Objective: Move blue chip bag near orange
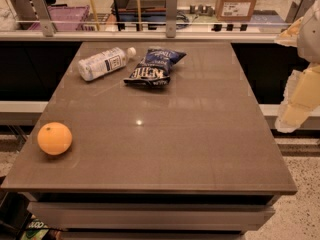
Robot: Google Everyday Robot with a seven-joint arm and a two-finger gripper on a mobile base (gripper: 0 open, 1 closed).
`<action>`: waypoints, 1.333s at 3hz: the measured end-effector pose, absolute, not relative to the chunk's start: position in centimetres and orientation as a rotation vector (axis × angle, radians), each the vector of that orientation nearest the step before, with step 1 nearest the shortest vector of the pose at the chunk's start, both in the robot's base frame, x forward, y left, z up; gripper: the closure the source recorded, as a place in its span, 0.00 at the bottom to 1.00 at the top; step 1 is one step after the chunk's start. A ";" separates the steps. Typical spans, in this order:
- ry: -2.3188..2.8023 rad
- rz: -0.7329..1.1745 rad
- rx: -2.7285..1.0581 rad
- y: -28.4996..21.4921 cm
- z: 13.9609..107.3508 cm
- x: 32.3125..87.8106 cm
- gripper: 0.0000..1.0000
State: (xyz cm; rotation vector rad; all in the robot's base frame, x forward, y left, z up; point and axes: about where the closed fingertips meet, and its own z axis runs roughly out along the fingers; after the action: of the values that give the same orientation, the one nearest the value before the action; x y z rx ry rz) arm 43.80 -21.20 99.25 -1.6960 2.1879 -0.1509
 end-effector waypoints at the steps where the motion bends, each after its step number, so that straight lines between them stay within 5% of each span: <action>1: 2.188 -0.151 -1.696 -21.2 99.3 43.8 0.00; 4: 1.857 -0.159 -1.942 -19.9 102.1 46.2 0.00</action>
Offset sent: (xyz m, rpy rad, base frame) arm 0.0053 0.0016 0.0053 -0.0124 -0.0093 0.0548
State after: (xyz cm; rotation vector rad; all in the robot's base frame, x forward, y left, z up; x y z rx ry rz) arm 46.16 -19.91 102.06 -1.9419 1.8573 -0.1588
